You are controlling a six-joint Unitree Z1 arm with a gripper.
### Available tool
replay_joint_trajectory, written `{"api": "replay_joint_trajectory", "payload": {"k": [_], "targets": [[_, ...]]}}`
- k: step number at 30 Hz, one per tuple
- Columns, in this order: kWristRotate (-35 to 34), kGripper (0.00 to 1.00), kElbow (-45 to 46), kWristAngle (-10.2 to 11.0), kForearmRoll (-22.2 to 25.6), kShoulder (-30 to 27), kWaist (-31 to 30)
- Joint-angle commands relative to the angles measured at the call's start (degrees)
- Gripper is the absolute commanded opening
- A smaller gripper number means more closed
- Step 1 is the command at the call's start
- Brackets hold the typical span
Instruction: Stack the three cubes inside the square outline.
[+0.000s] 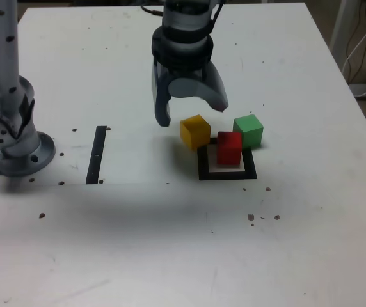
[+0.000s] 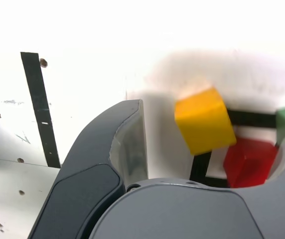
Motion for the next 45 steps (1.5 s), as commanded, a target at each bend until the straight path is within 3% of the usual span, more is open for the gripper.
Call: {"api": "replay_joint_trajectory", "payload": {"k": [1,18,28,33,40,45], "targets": [[-0.8,0.96,0.0,-0.1,-0.1,-0.2,0.7],[-5.1,0.82,0.2,-1.6,-3.9,6.9,1.0],[-6.4,0.46,0.2,-1.1,-4.4,8.0,1.0],[-6.8,0.43,0.2,-1.2,-5.8,8.4,1.0],[-6.5,0.32,0.2,-0.8,-7.3,8.7,1.0],[-5.9,0.32,-0.2,-0.3,-6.2,8.3,1.0]]}}
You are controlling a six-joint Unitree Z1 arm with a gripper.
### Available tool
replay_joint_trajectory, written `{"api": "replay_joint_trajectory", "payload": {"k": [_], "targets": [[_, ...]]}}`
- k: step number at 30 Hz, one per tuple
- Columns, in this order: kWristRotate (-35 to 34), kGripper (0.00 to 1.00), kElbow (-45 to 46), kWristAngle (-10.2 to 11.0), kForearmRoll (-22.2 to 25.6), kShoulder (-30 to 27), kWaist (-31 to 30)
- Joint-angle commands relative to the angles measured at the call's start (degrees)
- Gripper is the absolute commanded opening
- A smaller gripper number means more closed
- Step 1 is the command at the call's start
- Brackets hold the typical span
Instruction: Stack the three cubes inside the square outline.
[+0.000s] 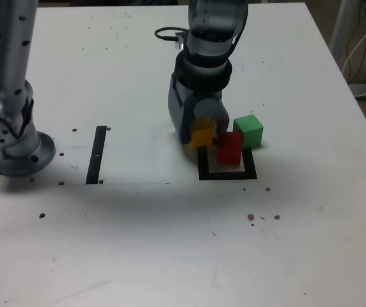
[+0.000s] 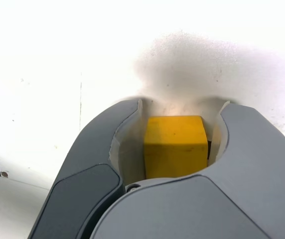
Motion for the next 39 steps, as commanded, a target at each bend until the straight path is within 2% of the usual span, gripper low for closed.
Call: {"api": "replay_joint_trajectory", "payload": {"k": [1,8,12,15,21,28,39], "targets": [[0.5,0.32,-0.3,0.5,1.6,-0.3,0.0],[2.7,0.32,-4.6,2.2,10.8,-6.5,-1.3],[3.9,0.32,-8.2,2.0,15.9,-8.3,-4.0],[4.0,0.32,-11.2,1.7,17.8,-8.0,-7.2],[4.6,0.33,-17.3,0.9,17.9,-4.2,-11.9],[7.3,0.35,-18.8,0.2,16.7,-1.2,-12.2],[8.7,0.31,-18.1,0.8,14.2,1.6,-12.0]]}}
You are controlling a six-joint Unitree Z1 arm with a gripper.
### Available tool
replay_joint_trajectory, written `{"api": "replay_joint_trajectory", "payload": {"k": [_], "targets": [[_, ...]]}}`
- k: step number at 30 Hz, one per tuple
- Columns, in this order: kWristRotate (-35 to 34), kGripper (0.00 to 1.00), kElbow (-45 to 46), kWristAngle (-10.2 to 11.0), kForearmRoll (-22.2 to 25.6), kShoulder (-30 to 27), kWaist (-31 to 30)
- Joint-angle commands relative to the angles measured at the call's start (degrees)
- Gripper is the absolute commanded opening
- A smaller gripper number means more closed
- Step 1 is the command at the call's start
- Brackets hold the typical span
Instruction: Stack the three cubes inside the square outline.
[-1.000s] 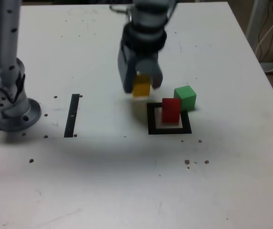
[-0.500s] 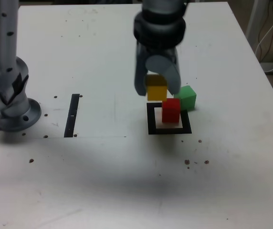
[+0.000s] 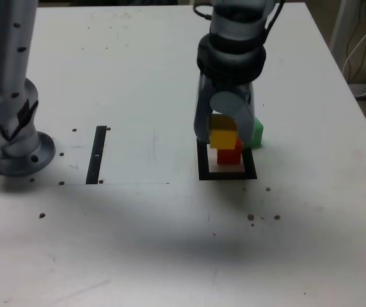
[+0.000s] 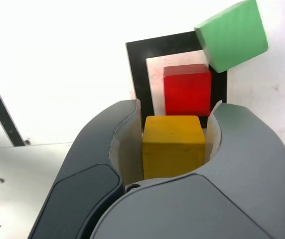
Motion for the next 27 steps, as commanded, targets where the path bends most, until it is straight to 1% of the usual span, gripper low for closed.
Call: {"api": "replay_joint_trajectory", "payload": {"k": [1,7,12,20,27], "targets": [[0.2,0.31,0.3,0.1,-0.6,0.7,0.3],[1.2,0.31,2.0,-0.1,-3.0,2.0,1.6],[2.1,0.31,4.0,0.4,-5.2,1.1,2.7],[2.3,0.34,4.1,0.9,-5.0,-0.1,2.7],[2.7,0.34,3.4,1.4,-4.9,-0.2,2.7]]}}
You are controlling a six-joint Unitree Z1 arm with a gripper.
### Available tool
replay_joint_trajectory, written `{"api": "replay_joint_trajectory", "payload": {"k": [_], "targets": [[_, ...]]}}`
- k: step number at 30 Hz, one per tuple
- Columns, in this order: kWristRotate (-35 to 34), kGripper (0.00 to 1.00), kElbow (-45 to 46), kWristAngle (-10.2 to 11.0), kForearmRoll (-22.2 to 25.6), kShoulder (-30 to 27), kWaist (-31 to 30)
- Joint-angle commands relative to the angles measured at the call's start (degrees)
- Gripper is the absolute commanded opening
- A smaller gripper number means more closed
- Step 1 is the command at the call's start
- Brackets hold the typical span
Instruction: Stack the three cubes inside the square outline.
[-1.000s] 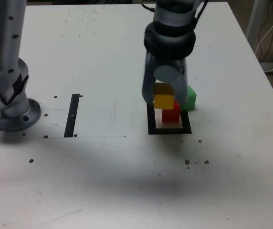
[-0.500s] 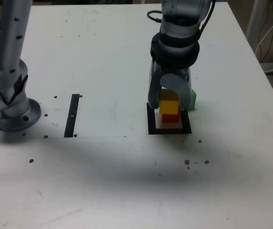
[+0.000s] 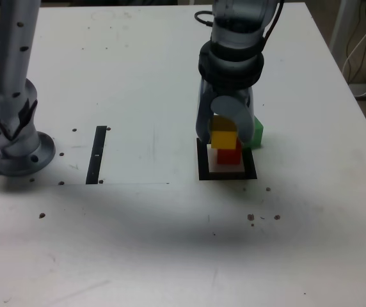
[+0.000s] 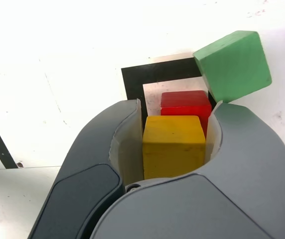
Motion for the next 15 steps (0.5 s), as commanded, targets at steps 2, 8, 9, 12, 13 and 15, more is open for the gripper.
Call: {"api": "replay_joint_trajectory", "payload": {"k": [2,8,9,12,13,15], "targets": [[0.2,0.35,-0.8,0.3,-0.2,-0.1,0.1],[1.1,0.47,-1.1,0.4,-0.4,0.8,0.1],[1.2,0.51,-1.1,0.2,-0.4,0.9,0.1],[1.6,0.66,-1.1,-0.4,-0.5,1.1,0.1],[1.8,0.71,-1.0,-0.6,-0.5,1.2,0.1],[2.1,0.82,-1.0,-1.0,-0.4,1.4,0.1]]}}
